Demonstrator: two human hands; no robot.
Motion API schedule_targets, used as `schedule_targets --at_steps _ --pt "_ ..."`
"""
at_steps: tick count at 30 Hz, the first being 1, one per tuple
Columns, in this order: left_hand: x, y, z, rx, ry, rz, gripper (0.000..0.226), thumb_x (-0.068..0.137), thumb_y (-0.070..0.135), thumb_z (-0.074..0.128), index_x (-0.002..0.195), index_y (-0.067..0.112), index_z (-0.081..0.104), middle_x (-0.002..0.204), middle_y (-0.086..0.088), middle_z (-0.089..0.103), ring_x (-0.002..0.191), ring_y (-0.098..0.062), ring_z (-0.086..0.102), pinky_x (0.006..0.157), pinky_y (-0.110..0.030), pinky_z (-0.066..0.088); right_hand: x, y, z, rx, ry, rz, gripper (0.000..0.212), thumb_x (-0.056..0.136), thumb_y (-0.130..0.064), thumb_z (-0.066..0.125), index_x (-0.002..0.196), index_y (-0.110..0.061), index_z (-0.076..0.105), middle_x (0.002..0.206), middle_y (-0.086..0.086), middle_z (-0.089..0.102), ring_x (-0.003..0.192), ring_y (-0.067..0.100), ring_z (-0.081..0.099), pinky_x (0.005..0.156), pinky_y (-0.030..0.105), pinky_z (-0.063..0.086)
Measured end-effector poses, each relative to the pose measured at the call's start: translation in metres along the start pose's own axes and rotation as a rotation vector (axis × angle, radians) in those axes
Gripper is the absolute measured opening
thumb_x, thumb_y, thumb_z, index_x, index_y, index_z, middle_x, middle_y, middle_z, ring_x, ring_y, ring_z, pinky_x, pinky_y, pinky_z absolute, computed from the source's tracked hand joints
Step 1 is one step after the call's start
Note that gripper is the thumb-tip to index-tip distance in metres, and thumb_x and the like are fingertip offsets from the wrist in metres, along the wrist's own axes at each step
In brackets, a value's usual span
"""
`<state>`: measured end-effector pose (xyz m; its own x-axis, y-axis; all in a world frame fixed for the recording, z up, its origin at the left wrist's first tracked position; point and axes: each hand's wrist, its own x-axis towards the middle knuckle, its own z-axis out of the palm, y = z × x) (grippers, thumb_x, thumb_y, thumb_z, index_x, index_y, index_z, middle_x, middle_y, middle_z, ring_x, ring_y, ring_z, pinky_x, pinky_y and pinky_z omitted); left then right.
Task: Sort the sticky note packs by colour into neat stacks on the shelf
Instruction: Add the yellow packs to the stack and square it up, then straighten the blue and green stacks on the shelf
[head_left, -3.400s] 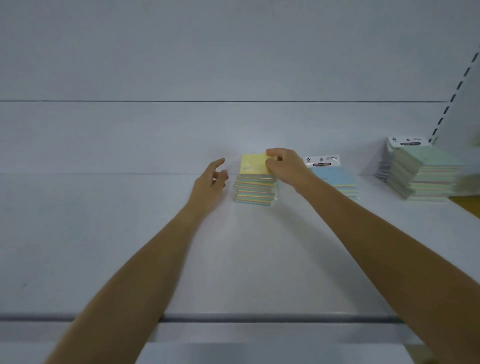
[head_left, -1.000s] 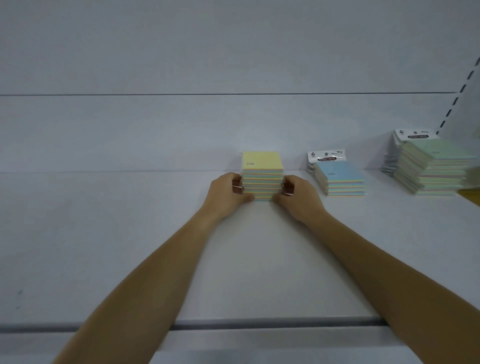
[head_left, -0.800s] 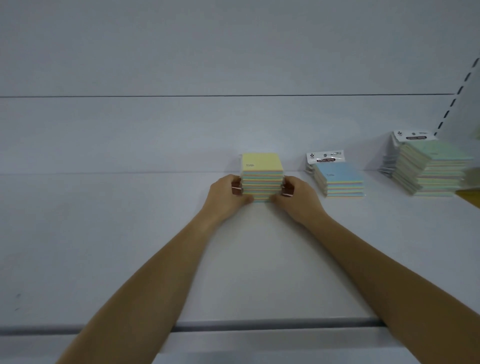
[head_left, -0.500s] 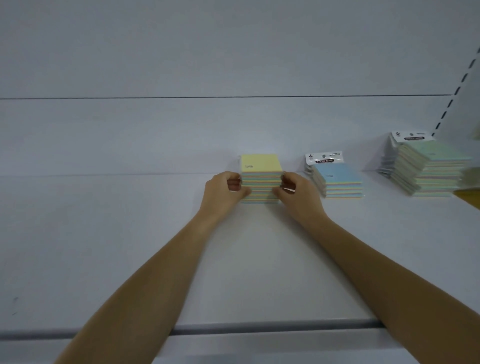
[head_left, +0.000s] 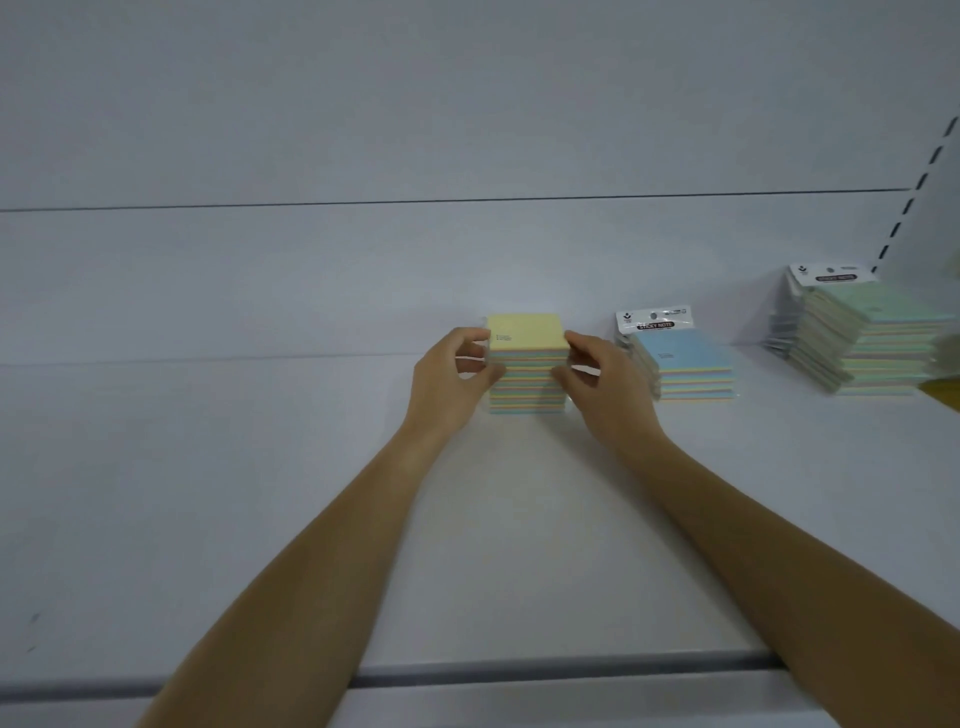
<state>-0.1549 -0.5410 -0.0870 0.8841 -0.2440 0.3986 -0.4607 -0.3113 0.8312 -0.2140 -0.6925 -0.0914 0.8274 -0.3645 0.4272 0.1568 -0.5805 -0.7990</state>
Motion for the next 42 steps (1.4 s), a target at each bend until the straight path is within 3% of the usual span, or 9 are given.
schedule_targets --at_steps 6,14,22,26,30,32,34,38,42 --pt "-0.003 -0.005 -0.003 0.017 -0.179 -0.160 0.075 0.073 0.018 0.077 0.136 0.011 0.036 0.120 -0.004 0.053 0.101 -0.013 0.054 0.085 -0.023 0.044 -0.006 0.007 -0.002 -0.110 -0.101 0.136 0.066 0.080 -0.015 0.067 0.137 -0.005 0.036 0.122 0.008 0.051 0.110 0.019 0.053 0.100 0.033 0.044" --pt "-0.002 -0.013 0.002 0.169 -0.168 -0.111 0.042 0.072 0.009 0.073 0.111 0.004 0.059 0.111 -0.008 0.068 0.085 -0.013 0.059 0.062 -0.004 0.041 -0.005 0.006 0.001 -0.269 -0.150 0.097 0.028 0.082 -0.007 0.060 0.110 -0.001 0.056 0.112 0.014 0.065 0.103 0.028 0.061 0.087 0.029 0.043" --pt "0.001 -0.008 0.001 0.146 -0.176 -0.168 0.069 0.071 0.011 0.076 0.130 0.001 0.042 0.126 -0.012 0.054 0.100 -0.018 0.054 0.082 -0.024 0.045 -0.004 0.002 -0.007 -0.153 -0.060 0.148 0.054 0.080 -0.008 0.063 0.131 -0.001 0.044 0.121 0.015 0.057 0.101 0.020 0.057 0.091 0.028 0.046" --pt "-0.002 0.019 -0.003 0.133 0.178 0.168 0.045 0.078 0.003 0.067 0.120 0.001 0.051 0.113 -0.014 0.054 0.090 -0.013 0.053 0.072 -0.007 0.046 0.013 -0.008 -0.050 -0.039 0.039 0.088 0.053 0.081 -0.001 0.059 0.132 -0.003 0.044 0.118 0.012 0.058 0.096 0.012 0.052 0.082 0.010 0.040" --pt "-0.005 0.065 0.032 0.129 0.009 0.372 0.029 0.080 -0.003 0.058 0.108 0.004 0.059 0.098 -0.001 0.056 0.076 0.014 0.056 0.065 0.002 0.045 0.037 0.009 -0.110 -0.113 0.044 0.031 0.050 0.081 -0.002 0.059 0.129 -0.004 0.047 0.111 0.009 0.057 0.097 0.012 0.051 0.082 0.000 0.039" --pt "-0.005 0.084 0.069 0.156 -0.145 0.338 0.031 0.081 0.000 0.059 0.112 0.004 0.058 0.099 -0.006 0.061 0.076 0.011 0.058 0.068 -0.003 0.047 0.043 0.026 -0.136 -0.115 0.040 0.051 0.048 0.081 -0.001 0.059 0.127 -0.003 0.049 0.111 0.014 0.058 0.095 0.016 0.053 0.100 0.025 0.045" --pt "-0.001 0.094 0.111 0.231 -0.262 0.183 0.045 0.081 0.007 0.065 0.123 0.002 0.050 0.117 -0.014 0.059 0.098 -0.011 0.062 0.084 -0.019 0.049 0.043 0.044 -0.152 -0.150 0.004 0.095 0.047 0.081 -0.002 0.059 0.127 -0.002 0.049 0.110 0.014 0.058 0.098 0.023 0.056 0.104 0.040 0.043" --pt "0.007 0.090 0.168 0.393 -0.286 -0.172 0.069 0.078 0.019 0.068 0.135 0.002 0.032 0.136 -0.019 0.044 0.124 -0.032 0.046 0.093 -0.030 0.041 0.033 0.074 -0.157 -0.176 -0.107 0.131 0.048 0.082 -0.008 0.061 0.129 -0.007 0.048 0.126 0.017 0.055 0.110 0.027 0.056 0.098 0.035 0.042" --pt "0.000 0.076 0.182 0.246 -0.149 -0.148 0.069 0.072 0.020 0.069 0.130 0.002 0.038 0.129 -0.020 0.055 0.117 -0.031 0.055 0.088 -0.028 0.042 0.022 0.088 -0.149 -0.152 -0.247 0.086 0.053 0.078 -0.004 0.065 0.127 -0.002 0.046 0.111 0.007 0.054 0.098 0.019 0.055 0.088 0.031 0.045"
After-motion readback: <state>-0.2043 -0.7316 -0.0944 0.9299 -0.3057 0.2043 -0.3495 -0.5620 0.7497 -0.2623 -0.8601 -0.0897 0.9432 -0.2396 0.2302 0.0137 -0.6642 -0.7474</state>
